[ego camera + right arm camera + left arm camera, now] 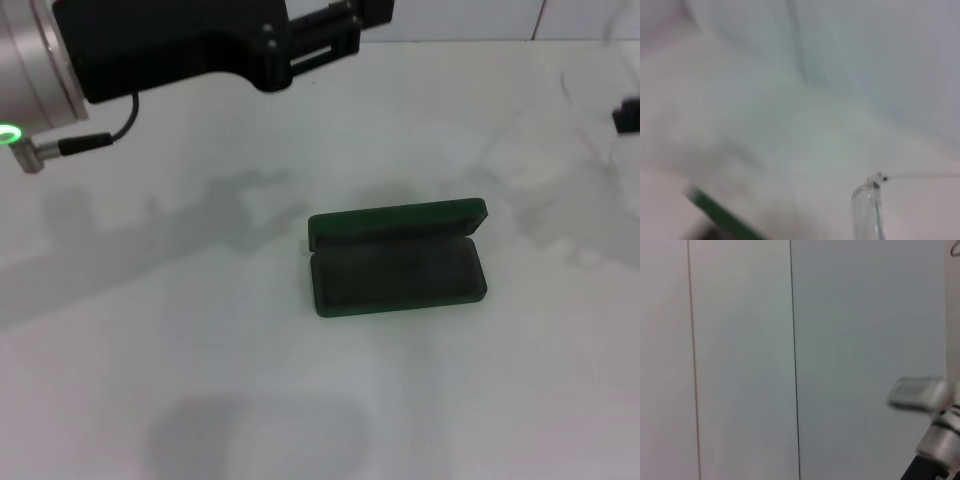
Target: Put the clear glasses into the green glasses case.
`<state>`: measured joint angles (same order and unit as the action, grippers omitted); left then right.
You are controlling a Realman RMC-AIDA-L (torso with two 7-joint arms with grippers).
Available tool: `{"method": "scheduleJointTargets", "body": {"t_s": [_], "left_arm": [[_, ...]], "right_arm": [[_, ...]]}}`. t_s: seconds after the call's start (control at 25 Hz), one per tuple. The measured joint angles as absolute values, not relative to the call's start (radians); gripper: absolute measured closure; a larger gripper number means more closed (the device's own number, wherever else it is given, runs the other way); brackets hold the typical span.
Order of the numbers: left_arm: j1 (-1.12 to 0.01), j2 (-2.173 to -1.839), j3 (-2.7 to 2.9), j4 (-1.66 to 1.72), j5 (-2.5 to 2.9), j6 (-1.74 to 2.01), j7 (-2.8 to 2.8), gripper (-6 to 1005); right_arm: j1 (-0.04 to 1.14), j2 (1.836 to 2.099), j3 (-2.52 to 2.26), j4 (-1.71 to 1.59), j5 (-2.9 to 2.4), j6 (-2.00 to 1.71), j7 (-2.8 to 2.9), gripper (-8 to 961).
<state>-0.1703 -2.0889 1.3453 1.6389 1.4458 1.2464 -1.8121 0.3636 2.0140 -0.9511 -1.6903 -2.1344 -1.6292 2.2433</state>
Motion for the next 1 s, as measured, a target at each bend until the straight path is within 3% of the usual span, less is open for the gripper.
{"method": "scheduleJointTargets", "body": {"t_s": [0.24, 0.4, 0.52, 1.0], "left_arm": [[-0.175, -2.089, 1.313, 1.614, 1.323, 1.276, -1.812, 504], [-0.196, -2.088, 1.277, 1.589, 1.239, 1.352, -1.805, 506], [-0.209, -2.088, 1.26, 1.575, 1.208, 1.386, -1.803, 610], [-0.271, -2.09, 1.269, 1.432, 1.201, 1.465, -1.758, 788]], "right_arm": [[0.267, 2.017, -0.908, -1.614, -1.631, -1.74, 1.763, 851], [0.281, 2.018, -1.005, -1.424, -1.529, -1.769, 1.565, 852], [0.327, 2.019, -1.075, -1.304, -1.525, -1.768, 1.506, 853], [0.423, 2.026, -1.282, -1.194, -1.479, -1.693, 1.402, 852]]}}
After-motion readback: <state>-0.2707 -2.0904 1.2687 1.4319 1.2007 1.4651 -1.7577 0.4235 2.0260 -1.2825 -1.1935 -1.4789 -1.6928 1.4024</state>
